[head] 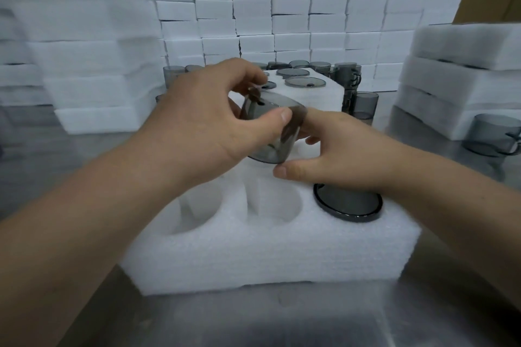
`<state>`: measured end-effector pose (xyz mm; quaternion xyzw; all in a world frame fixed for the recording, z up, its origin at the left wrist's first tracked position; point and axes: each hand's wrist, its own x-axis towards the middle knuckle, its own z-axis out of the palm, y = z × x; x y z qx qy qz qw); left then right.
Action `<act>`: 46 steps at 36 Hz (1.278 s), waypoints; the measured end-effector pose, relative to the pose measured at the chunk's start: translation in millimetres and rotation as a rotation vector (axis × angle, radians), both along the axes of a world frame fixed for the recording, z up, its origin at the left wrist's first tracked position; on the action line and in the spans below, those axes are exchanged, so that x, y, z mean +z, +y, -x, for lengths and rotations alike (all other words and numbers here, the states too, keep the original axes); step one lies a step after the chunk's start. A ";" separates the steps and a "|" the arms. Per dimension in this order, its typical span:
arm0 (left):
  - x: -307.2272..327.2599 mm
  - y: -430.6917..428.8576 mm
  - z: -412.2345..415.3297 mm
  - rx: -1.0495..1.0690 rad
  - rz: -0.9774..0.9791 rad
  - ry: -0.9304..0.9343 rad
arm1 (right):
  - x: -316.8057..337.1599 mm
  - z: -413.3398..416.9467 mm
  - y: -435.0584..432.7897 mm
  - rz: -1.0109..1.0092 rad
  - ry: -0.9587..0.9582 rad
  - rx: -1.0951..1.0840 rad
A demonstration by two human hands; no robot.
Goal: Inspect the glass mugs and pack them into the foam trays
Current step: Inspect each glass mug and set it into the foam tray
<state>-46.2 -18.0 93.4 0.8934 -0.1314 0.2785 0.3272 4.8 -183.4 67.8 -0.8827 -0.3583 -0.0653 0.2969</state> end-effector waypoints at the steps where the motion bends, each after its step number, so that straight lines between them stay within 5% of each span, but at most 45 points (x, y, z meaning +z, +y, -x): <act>1: 0.3 -0.7 1.2 -0.004 -0.015 0.014 | 0.2 -0.1 0.2 0.024 0.003 -0.006; 46: 8.7 1.7 34.1 -0.013 -0.352 0.245 | -1.6 -2.7 4.1 0.077 0.051 -0.009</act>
